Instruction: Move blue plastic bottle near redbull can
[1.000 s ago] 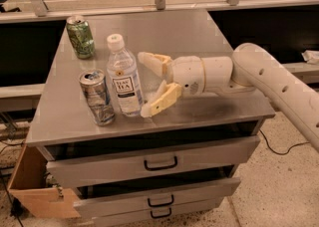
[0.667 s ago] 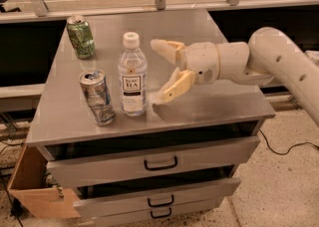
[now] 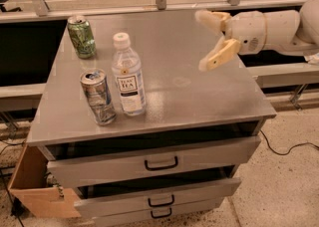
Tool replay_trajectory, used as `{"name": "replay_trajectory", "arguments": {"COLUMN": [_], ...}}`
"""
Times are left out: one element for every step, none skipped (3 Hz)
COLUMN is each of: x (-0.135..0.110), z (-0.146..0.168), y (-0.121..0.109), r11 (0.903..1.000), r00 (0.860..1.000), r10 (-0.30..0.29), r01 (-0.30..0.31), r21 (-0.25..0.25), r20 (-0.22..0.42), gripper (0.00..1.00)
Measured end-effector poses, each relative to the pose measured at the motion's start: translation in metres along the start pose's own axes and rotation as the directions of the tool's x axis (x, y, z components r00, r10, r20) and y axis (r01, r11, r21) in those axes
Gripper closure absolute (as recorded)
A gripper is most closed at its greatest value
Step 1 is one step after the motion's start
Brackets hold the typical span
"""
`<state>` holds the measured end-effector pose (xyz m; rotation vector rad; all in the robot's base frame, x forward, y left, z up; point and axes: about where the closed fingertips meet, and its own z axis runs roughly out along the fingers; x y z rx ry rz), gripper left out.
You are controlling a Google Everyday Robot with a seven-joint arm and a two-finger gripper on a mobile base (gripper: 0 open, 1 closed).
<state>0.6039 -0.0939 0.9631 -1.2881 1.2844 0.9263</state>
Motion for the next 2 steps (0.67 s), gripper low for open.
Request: {"name": "replay_trajectory", "arguments": {"x": [-0.0217,-0.0217], "z": [-0.0295,-0.0294], "y": [-0.0228,-0.0227], "r11": [0.9961,0.9961], "r00": [0.999,0.999], "r10": [-0.054,-0.054], "r01": [0.054,0.054], "r21": [0.07,0.07], "r20": [0.002,0.002], "gripper": [0.0,0.0]}}
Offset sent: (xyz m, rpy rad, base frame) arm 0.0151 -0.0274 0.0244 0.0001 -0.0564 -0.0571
